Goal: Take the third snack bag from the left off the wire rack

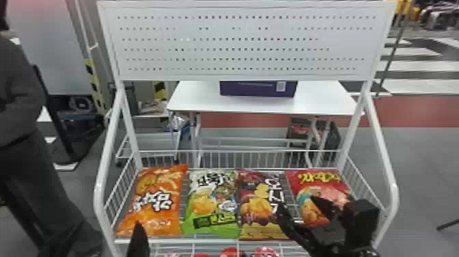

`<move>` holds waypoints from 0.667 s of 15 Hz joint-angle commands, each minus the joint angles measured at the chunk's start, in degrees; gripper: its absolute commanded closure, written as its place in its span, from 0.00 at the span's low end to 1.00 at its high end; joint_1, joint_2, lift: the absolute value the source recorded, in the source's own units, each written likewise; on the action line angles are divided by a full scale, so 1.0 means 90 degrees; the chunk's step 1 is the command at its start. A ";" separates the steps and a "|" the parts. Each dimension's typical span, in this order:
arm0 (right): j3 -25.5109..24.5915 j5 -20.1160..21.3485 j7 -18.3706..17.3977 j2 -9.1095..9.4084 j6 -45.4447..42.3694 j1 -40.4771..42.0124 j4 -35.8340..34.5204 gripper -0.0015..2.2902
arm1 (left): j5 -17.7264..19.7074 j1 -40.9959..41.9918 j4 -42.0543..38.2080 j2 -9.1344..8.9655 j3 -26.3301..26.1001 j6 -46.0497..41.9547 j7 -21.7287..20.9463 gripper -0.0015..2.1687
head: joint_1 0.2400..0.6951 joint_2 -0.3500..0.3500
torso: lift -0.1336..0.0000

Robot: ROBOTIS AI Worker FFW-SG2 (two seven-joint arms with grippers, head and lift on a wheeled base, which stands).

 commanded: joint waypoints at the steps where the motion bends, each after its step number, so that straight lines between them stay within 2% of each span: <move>1: 0.0513 0.0142 0.0002 0.0172 0.0398 -0.0830 0.0777 0.08 | -0.0009 0.0047 -0.0015 0.0013 0.0005 -0.0042 0.0004 0.07 | 0.57 0.50 | 1.00; 5: 0.0796 0.0367 -0.0008 0.0416 0.1023 -0.1445 0.1480 0.08 | -0.0009 0.0047 -0.0015 0.0023 0.0015 -0.0081 0.0004 0.07 | 0.57 0.50 | 1.00; 8: 0.0806 0.0308 0.0129 0.0435 0.1473 -0.1767 0.1919 0.14 | -0.0009 0.0047 -0.0005 0.0023 0.0035 -0.0081 0.0004 0.07 | 0.57 0.50 | 1.00; 9: 0.0796 0.0279 0.0246 0.0455 0.1551 -0.1816 0.1958 0.23 | -0.0009 0.0047 -0.0015 0.0023 0.0035 -0.0081 0.0004 0.07 | 0.57 0.50 | 1.00; 10: 0.0747 0.0210 0.0412 0.0455 0.1824 -0.1865 0.1949 0.55 | -0.0009 0.0037 0.0005 0.0023 0.0035 -0.0081 0.0004 0.07 | 0.57 0.50 | 1.00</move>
